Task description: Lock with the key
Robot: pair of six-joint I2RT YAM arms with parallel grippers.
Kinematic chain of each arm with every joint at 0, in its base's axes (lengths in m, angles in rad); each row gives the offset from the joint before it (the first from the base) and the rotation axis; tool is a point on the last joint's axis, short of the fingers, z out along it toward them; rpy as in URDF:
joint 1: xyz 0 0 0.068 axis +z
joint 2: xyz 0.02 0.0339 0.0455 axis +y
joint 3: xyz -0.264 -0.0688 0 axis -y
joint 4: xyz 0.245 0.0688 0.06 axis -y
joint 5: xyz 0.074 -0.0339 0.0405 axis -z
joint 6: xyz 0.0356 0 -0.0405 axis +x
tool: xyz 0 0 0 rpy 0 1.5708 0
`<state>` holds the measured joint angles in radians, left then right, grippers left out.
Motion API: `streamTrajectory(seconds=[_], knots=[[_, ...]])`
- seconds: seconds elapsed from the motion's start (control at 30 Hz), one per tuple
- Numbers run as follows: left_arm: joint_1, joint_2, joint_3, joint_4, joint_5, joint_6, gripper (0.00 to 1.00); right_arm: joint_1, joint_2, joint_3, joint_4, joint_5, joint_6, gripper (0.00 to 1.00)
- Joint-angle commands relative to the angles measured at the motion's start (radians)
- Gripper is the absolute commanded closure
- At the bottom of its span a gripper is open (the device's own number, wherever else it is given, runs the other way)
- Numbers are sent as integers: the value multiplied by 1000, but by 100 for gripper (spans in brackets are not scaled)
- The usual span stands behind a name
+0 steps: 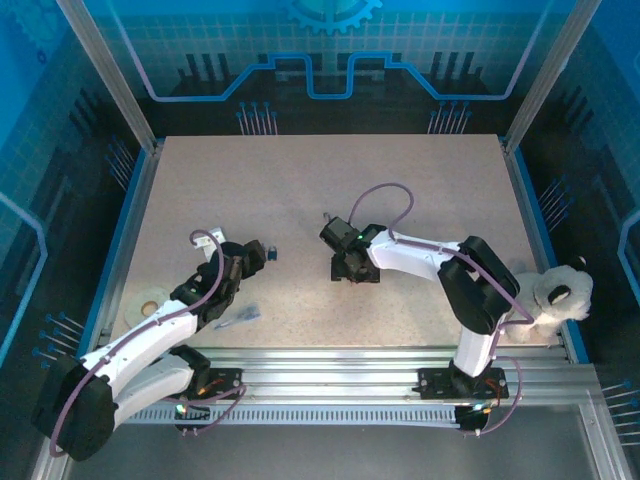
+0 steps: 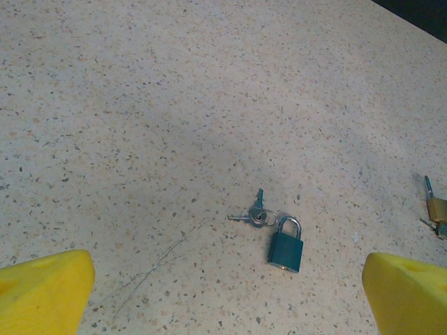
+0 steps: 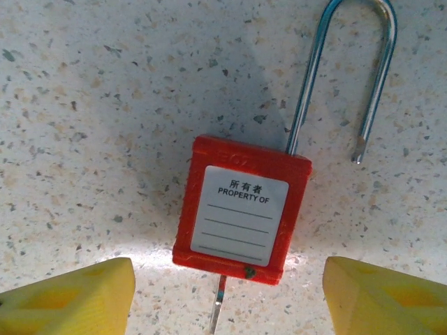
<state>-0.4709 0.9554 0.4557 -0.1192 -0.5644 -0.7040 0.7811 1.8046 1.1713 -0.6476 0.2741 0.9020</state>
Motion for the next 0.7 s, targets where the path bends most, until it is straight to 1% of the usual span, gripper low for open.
streamTrajectory(seconds=[0.0,0.23,0.43,0.67], knots=[[-6,-10,15,-3,-9,24,1,-17,17,-16,13,-10,16,29],[-6,-5,18,-2,-5,26,1,-39,35,-25,36,-22,-3,31],[-5,-3,17,0,-3,28,1,-53,48,-35,60,-30,-16,39],[-5,0,18,3,-3,31,1,-60,62,-44,74,-26,-30,40]])
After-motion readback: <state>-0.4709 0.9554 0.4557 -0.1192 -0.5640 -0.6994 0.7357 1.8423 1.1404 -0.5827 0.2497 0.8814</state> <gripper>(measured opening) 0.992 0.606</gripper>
